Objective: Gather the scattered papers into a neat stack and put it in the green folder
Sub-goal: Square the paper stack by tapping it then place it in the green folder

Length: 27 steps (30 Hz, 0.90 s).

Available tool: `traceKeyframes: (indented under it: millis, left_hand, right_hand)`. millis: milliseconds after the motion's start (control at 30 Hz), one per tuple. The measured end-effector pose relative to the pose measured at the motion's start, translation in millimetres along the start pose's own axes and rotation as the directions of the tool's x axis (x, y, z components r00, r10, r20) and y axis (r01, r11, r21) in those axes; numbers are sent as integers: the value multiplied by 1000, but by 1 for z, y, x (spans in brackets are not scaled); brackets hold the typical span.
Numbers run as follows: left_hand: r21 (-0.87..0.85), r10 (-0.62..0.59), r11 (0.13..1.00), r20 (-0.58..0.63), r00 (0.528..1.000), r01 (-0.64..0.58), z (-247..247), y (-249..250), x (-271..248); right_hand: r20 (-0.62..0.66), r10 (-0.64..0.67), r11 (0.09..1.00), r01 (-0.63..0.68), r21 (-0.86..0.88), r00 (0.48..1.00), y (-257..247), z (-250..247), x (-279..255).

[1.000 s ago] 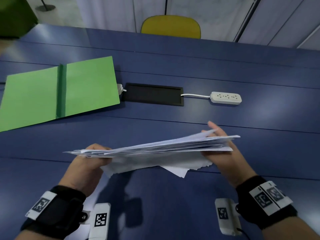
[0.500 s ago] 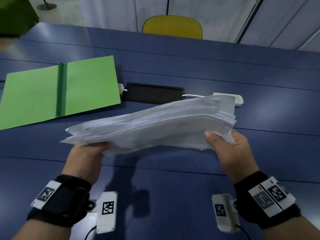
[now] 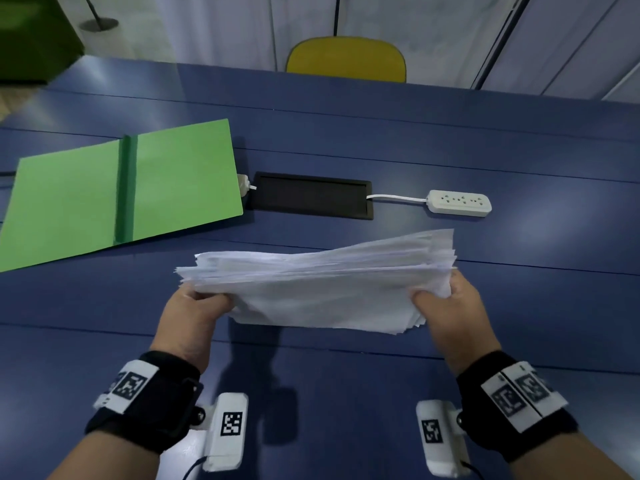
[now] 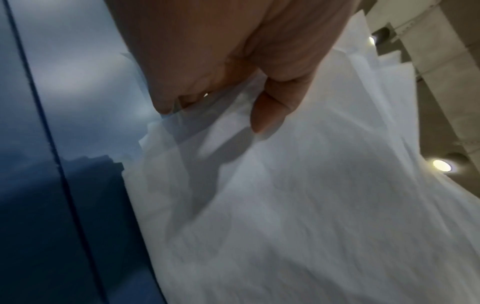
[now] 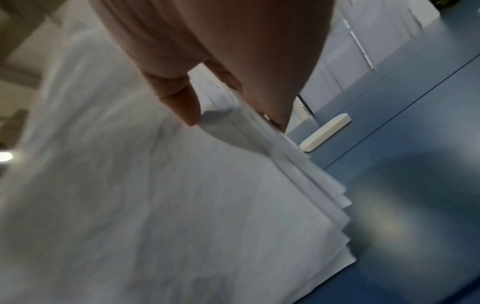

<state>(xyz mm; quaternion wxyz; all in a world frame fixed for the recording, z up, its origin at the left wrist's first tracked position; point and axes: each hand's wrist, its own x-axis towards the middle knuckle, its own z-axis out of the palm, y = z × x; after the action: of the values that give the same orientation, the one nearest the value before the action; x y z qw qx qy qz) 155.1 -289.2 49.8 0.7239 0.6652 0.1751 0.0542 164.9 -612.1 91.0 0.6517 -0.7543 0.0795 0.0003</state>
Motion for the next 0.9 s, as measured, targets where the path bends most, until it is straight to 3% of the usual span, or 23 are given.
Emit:
traceKeyframes:
  millis: [167,300,500,600,700,833,900]
  left_hand:
    - [84,56,995,-32,998,-53,9,6,-1]
    - [146,-5,989,22,1000,2,5,9,6]
    - [60,-80,995,6,997,79,-5,4,14]
    - [0,-127,992,14,992,127,-10,0,22]
    - [-13,-95,995,-1,995,95,-10,1,27]
    - [-47,-108,993,-49,993,106,-3,1,27]
    - [-42,-90,995,-68,994,87,1,2,24]
  right_hand:
    - [17,-8,1000,8,-6,1000,-6,2,9]
    - [52,-50,999,50,-11,997,-12,-8,14]
    - [134,66,987,-45,-155,989,8,-21,28]
    - [134,62,989,-43,-141,989,4,-16,25]
    - [129,21,995,-7,-103,991,-2,-10,24]
    - [141,62,997,-54,-61,988,-4,4,25]
    - [88,56,998,-54,-26,995,-3,10,24]
